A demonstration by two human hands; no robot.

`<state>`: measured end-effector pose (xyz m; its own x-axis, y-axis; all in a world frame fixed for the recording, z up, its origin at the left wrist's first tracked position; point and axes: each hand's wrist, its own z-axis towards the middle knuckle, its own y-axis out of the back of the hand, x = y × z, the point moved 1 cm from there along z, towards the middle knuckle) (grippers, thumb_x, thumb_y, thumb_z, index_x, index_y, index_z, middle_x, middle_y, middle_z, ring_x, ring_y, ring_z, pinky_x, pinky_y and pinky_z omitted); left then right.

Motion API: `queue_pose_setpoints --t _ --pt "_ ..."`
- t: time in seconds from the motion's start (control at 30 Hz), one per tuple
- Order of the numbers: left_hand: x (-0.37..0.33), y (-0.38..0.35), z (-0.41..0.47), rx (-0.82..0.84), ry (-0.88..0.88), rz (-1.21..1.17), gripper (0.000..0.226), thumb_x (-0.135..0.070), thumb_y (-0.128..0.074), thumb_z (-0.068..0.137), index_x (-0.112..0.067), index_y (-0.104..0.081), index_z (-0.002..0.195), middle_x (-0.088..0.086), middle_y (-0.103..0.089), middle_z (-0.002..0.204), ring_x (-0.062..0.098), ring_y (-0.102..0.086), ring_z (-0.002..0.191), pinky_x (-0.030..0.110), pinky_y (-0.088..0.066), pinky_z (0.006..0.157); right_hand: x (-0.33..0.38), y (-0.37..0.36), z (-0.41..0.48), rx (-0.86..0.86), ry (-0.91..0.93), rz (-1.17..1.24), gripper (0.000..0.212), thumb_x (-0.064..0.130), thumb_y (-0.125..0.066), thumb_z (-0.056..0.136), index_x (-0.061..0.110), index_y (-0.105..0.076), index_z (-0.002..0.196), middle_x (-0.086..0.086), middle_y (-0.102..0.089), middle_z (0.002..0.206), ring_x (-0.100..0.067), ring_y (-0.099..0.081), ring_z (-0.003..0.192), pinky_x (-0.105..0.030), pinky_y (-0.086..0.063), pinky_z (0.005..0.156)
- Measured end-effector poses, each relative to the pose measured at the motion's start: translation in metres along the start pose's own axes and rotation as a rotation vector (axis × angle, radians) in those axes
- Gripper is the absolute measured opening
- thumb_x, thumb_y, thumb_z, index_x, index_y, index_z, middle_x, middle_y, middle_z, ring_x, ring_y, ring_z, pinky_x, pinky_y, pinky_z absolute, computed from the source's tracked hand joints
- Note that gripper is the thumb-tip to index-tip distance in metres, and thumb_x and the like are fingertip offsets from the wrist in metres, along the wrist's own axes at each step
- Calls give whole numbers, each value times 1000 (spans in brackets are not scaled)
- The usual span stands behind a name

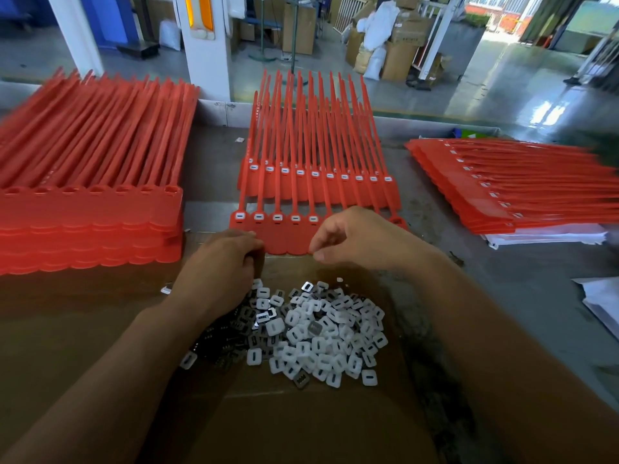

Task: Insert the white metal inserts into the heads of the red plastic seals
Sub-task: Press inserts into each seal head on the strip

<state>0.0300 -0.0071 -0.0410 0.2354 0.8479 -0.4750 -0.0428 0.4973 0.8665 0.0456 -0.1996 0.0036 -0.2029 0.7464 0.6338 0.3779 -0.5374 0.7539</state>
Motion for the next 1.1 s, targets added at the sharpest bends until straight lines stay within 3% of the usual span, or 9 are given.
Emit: queue_pose_setpoints --t 0.2,0.27,0.5,0.63,0.8,0.97,1.1 --pt "0 -1 0 -9 -1 -1 39 -4 -45 88 -14 -58 123 1 -49 136 17 -42 124 28 -29 104 6 -2 -11 56 -23 -122 7 20 -71 80 27 -68 79 21 -59 73 8 -55 70 -12 -41 67" --pt "0 -1 0 -7 -1 4 39 -4 -45 88 -15 -58 123 0 -49 136 16 -42 125 28 -30 103 6 -5 -10 51 -61 -196 4 24 -71 79 23 -68 80 18 -59 76 3 -55 76 -16 -41 69" --pt "1 -1 1 -17 5 0 39 -3 -45 88 -15 -59 122 0 -49 135 17 -42 125 28 -29 104 13 -21 -9 52 -121 -429 21 27 -64 86 8 -67 95 -3 -66 97 -17 -61 90 -36 -51 84" --pt "0 -1 0 -20 0 -6 38 -2 -46 87 -13 -59 121 2 -50 135 17 -42 125 28 -29 103 16 -25 -13 84 -110 -473 20 25 -55 92 9 -61 101 -4 -63 103 -19 -59 95 -37 -50 86" --pt "0 -1 0 -14 -6 2 38 -2 -45 88 -13 -59 122 2 -50 135 17 -41 126 27 -28 104 14 -22 -17 0 -109 -273 9 18 -45 96 12 -51 92 1 -57 94 -12 -55 84 -25 -43 68" --pt "-1 0 0 -3 1 2 38 -3 -45 89 -14 -58 123 1 -48 136 17 -40 126 28 -28 105 8 -15 -18 -92 -121 -60 15 10 -43 94 19 -44 82 8 -57 86 -11 -59 84 -25 -47 67" --pt "-1 0 -1 -7 -1 -1 38 -4 -45 89 -14 -58 123 0 -49 136 16 -41 126 27 -29 104 3 -13 -19 -57 -109 -86 15 18 -51 93 25 -48 79 13 -54 83 0 -50 76 -17 -33 58"
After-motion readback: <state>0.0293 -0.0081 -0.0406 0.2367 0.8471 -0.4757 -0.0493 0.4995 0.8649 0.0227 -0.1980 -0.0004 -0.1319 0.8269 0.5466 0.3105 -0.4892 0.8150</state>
